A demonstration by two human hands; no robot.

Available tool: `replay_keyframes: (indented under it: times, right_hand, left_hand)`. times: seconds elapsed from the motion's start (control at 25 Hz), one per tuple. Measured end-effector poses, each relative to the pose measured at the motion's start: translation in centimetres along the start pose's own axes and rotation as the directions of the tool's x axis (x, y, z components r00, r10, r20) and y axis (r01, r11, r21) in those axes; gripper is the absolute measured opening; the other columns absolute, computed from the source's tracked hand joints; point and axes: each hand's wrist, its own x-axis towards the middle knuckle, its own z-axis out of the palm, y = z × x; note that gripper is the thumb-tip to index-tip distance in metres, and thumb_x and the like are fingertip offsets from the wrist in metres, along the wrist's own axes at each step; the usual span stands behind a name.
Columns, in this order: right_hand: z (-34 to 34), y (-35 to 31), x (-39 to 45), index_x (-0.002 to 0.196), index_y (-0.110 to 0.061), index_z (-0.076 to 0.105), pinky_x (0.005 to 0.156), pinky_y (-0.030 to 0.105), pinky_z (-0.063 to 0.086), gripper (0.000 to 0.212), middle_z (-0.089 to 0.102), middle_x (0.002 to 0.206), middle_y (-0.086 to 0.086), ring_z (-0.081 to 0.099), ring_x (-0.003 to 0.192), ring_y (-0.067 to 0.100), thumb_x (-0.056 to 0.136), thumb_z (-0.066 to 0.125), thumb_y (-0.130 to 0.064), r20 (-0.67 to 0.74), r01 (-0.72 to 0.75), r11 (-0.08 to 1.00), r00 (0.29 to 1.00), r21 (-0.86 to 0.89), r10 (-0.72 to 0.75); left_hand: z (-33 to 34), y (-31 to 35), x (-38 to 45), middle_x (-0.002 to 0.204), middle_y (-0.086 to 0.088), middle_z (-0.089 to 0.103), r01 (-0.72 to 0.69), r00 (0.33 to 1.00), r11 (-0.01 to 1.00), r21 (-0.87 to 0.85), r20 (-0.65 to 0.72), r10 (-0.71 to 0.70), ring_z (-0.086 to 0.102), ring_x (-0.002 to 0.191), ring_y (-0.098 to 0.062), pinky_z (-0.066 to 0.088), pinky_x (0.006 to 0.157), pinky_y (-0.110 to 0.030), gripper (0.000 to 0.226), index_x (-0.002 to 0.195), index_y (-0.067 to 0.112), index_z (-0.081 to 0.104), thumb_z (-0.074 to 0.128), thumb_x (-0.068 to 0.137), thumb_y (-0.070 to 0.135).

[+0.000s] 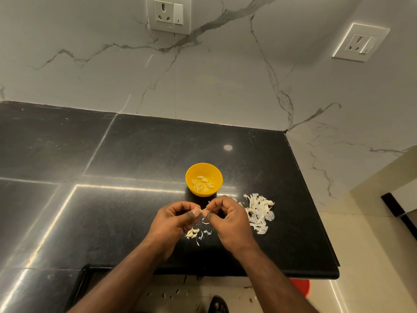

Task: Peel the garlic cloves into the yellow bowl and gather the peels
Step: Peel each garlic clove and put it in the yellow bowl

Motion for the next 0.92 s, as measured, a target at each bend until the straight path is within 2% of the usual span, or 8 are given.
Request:
replay_keyframes:
  times: [0.2, 0.44, 0.52, 0.6, 0.76, 0.92]
  right_hand:
    - [-0.3, -0.8, 0.3, 0.086, -0.009, 0.068, 0.067, 0.031, 0.055, 0.016, 0.071, 0.072, 0.007, 0.065, 0.066, 0.016, 0.082, 0.074, 0.005, 0.117, -0.222, 0.943, 0.973, 0.247, 0.199]
    - [-0.5, -1.3, 0.3, 0.088, -0.005, 0.065, 0.064, 0.031, 0.051, 0.015, 0.070, 0.073, 0.012, 0.061, 0.064, 0.021, 0.085, 0.066, 0.010, 0.198, -0.404, 0.807, 0.915, 0.431, 0.352]
    - [-0.5, -1.3, 0.3, 0.094, -0.003, 0.065, 0.065, 0.030, 0.053, 0.012, 0.071, 0.076, 0.011, 0.065, 0.066, 0.020, 0.088, 0.066, 0.007, 0.220, -0.424, 0.808, 0.905, 0.409, 0.363]
    - [-0.4, -1.3, 0.3, 0.099, -0.005, 0.066, 0.065, 0.029, 0.054, 0.012, 0.073, 0.078, 0.011, 0.067, 0.068, 0.018, 0.090, 0.066, 0.003, 0.206, -0.397, 0.858, 0.916, 0.325, 0.345]
    - [-0.2, -1.4, 0.5, 0.098, -0.017, 0.070, 0.066, 0.022, 0.054, 0.015, 0.074, 0.087, 0.005, 0.069, 0.077, 0.013, 0.088, 0.073, -0.007, 0.083, -0.269, 0.951, 0.962, 0.151, 0.259]
    - [-0.1, -1.5, 0.6, 0.099, -0.015, 0.070, 0.066, 0.024, 0.055, 0.017, 0.075, 0.085, 0.008, 0.069, 0.073, 0.016, 0.086, 0.074, -0.005, 0.110, -0.265, 0.948, 0.962, 0.174, 0.248]
  left_hand:
    - [-0.1, -0.1, -0.1, 0.091, -0.012, 0.071, -0.054, 0.998, 0.996, 0.077, 0.045, 0.050, 0.060, 0.081, -0.019, 0.047, 0.071, -0.033, 0.010, 0.099, 0.008, 0.073, 0.067, 0.092, 0.009]
    - [-0.1, -0.1, -0.4, 0.088, -0.008, 0.071, -0.099, 0.994, 0.991, 0.091, 0.059, 0.093, 0.062, 0.077, -0.011, 0.049, 0.069, -0.027, 0.011, 0.102, 0.005, 0.071, 0.065, 0.093, 0.006]
    - [0.1, 0.0, -0.4, 0.089, -0.007, 0.074, -0.115, 0.993, 0.988, 0.105, 0.025, 0.113, 0.065, 0.077, -0.011, 0.050, 0.068, -0.024, 0.011, 0.101, 0.007, 0.073, 0.067, 0.091, 0.007]
    - [0.2, 0.0, -0.4, 0.092, -0.006, 0.076, -0.133, 0.991, 0.982, 0.132, -0.007, 0.135, 0.070, 0.082, -0.013, 0.052, 0.069, -0.022, 0.011, 0.100, 0.010, 0.074, 0.070, 0.090, 0.009]
    - [0.0, 0.1, -0.3, 0.094, -0.003, 0.078, -0.144, 0.987, 0.971, 0.189, -0.042, 0.154, 0.073, 0.089, -0.016, 0.053, 0.072, -0.024, 0.014, 0.102, 0.015, 0.075, 0.073, 0.088, 0.011]
    - [0.0, 0.1, -0.2, 0.091, -0.003, 0.078, -0.150, 0.985, 0.956, 0.253, -0.041, 0.165, 0.073, 0.088, -0.020, 0.057, 0.075, -0.030, 0.013, 0.099, 0.015, 0.076, 0.075, 0.087, 0.012]
